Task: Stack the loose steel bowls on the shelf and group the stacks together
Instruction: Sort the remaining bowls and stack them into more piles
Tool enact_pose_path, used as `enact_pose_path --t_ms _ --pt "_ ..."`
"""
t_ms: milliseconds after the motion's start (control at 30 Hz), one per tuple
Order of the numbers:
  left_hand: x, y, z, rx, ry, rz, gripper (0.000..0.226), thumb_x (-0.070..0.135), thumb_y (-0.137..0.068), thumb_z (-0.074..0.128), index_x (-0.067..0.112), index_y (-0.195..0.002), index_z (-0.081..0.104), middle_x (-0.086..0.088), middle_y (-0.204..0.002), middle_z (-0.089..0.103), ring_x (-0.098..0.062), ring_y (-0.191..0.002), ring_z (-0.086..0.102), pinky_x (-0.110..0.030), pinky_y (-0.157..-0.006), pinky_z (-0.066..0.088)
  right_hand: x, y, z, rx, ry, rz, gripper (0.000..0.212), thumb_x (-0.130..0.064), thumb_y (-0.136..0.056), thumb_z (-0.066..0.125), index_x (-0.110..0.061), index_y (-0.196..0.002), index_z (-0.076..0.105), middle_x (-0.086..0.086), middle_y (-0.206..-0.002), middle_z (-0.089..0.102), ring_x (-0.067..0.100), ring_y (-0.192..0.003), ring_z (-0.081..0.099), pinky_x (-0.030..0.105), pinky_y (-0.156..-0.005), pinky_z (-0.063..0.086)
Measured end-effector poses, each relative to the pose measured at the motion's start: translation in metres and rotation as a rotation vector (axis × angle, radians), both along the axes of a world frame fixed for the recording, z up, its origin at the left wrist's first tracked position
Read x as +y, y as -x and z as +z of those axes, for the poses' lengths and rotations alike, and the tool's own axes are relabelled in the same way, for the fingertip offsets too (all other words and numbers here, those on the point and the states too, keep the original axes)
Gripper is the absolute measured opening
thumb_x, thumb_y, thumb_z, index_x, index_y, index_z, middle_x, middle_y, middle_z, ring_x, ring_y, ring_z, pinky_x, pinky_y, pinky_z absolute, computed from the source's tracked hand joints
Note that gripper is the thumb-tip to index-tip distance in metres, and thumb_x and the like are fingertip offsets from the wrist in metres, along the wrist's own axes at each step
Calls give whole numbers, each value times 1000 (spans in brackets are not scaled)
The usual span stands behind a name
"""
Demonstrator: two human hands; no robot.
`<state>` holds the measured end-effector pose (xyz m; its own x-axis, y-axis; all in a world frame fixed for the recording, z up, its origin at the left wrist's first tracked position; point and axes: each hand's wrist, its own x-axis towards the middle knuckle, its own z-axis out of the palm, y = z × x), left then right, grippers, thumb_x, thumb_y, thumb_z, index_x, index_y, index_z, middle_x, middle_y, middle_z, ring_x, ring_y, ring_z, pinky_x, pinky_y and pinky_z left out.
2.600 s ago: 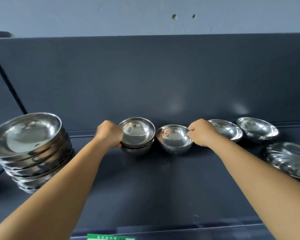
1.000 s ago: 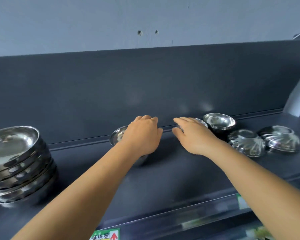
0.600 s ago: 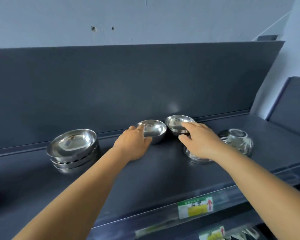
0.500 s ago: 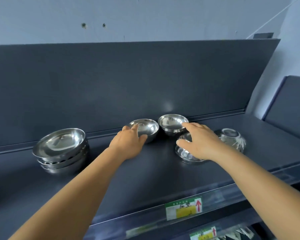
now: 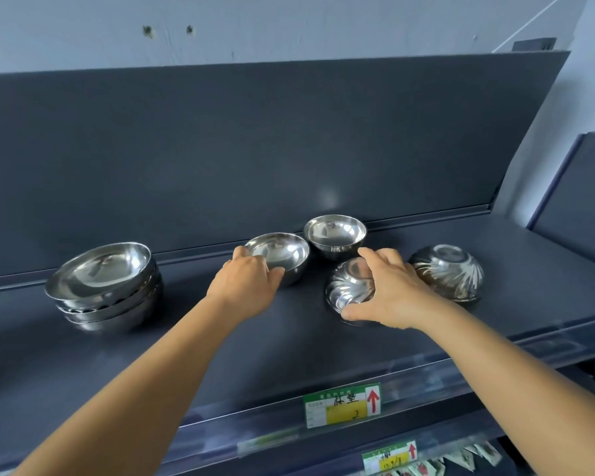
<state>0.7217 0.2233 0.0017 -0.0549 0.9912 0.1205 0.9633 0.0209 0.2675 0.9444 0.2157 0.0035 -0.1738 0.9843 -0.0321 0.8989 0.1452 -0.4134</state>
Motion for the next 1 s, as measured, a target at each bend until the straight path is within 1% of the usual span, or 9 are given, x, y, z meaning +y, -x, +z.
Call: enact_pose_path --t_ms 100,200,267,333,367,500,633,800,1000 --pt "-11 3 2 0 -11 -25 53 43 -97 39 13 -54 45 -11 -116 50 -29 -101 60 -34 -74 47 -5 6 0 -8 28 8 107 -59 -67 71 -30 -151 11 -8 -146 18 23 -135 23 35 -99 43" --pt "-20 6 5 -7 -22 -25 54 44 -98 36 11 -58 48 -11 -114 50 -30 -94 63 -36 -74 50 -6 11 8 71 54 -10 101 -66 -69 64 -31 -150 14 -9 -148 19 22 -138 22 41 -99 45" --pt "-21 7 5 -47 -37 -19 43 42 -98 38 7 -86 60 -11 -122 45 -32 -93 64 -38 -78 51 0 14 14 164 52 -62 92 -65 -76 57 -28 -150 17 -3 -152 21 22 -140 26 38 -105 37" --pt "-19 5 5 -96 -28 21 41 38 -98 41 5 -120 49 -12 -129 41 -34 -93 63 -38 -79 49 12 16 17 258 28 -133 80 -60 -84 51 -23 -148 23 5 -150 30 25 -134 36 36 -99 36" --pt "-17 5 5 -123 -9 51 42 36 -98 41 4 -126 42 -13 -129 42 -34 -95 61 -36 -77 47 19 17 18 309 25 -167 74 -56 -87 49 -20 -147 26 7 -147 36 26 -130 41 35 -93 37" --pt "-4 9 1 -230 94 133 28 24 -99 37 2 -116 41 -18 -108 62 -31 -86 60 -32 -67 40 52 19 16 476 98 -301 61 -44 -91 46 -14 -142 33 8 -133 50 27 -113 51 33 -87 39" --pt "2 10 1 -347 153 180 33 2 -88 35 5 -121 38 -21 -88 70 -34 -84 69 -35 -67 49 84 17 5 606 163 -350 52 -38 -86 49 -11 -130 44 10 -111 60 28 -91 69 46 -88 54" --pt "8 9 1 -442 152 205 36 -1 -86 36 8 -120 44 -16 -82 67 -32 -70 65 -28 -54 44 98 21 3 823 256 -368 32 -7 -96 41 2 -126 47 11 -84 56 30 -82 70 36 -77 58" --pt "8 10 9 -450 22 185 32 0 -79 34 12 -102 51 -15 -87 65 -30 -67 58 -31 -53 45 99 16 12 863 214 -362 30 0 -95 42 1 -124 50 16 -88 61 25 -74 67 27 -58 56"
